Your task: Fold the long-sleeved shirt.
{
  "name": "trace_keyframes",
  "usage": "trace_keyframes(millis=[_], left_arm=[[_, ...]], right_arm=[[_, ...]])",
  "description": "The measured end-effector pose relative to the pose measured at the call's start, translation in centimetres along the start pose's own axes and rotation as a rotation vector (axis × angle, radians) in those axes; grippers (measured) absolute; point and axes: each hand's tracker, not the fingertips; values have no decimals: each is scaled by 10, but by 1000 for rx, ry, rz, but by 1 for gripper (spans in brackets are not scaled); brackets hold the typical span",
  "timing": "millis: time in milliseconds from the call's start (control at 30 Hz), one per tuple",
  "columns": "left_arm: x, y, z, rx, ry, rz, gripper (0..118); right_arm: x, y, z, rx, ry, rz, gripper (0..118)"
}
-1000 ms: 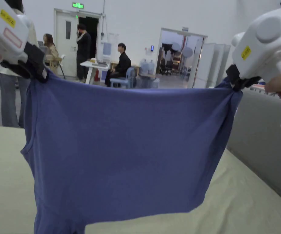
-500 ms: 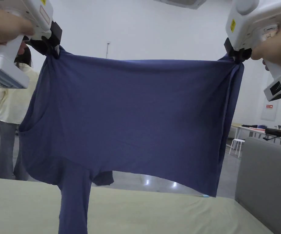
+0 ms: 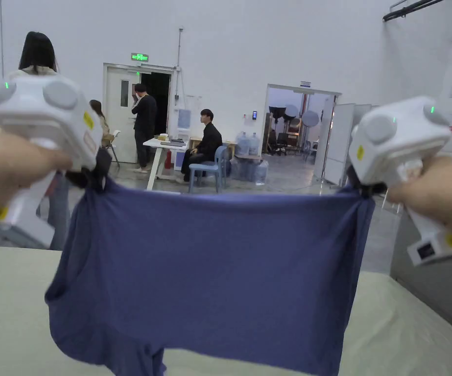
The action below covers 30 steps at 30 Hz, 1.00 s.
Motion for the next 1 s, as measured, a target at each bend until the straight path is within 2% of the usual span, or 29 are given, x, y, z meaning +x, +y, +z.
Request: trace_keyframes(millis=[67, 133, 200, 233, 433, 667, 867, 1000], left_arm=[[-6, -41, -28, -88, -9, -24, 1], [-10, -82, -42, -164, -14, -48, 1], [-12, -118, -41, -204, -20, -76, 1], [-13, -137, -36, -227, -32, -85, 1], [-8, -251, 25, -365, -91, -164, 1], [8, -395, 77, -509, -125, -226, 1], [29, -503, 93, -607, -119, -306, 1], [32, -551, 81, -637, -99, -323, 1]], right_arm=[[-17, -47, -23, -28, 30, 34, 0], [-30, -100, -24, -62, 85, 32, 0], [-33, -140, -16, -74, 150, 35, 0], [-28, -149, -25, -76, 153, 36, 0], [-29, -266, 54, -91, 236, 76, 0], [-58, -411, 133, -166, 271, 143, 0], [-82, -515, 150, -312, 311, 145, 0], [-97, -564, 150, -379, 301, 173, 0]])
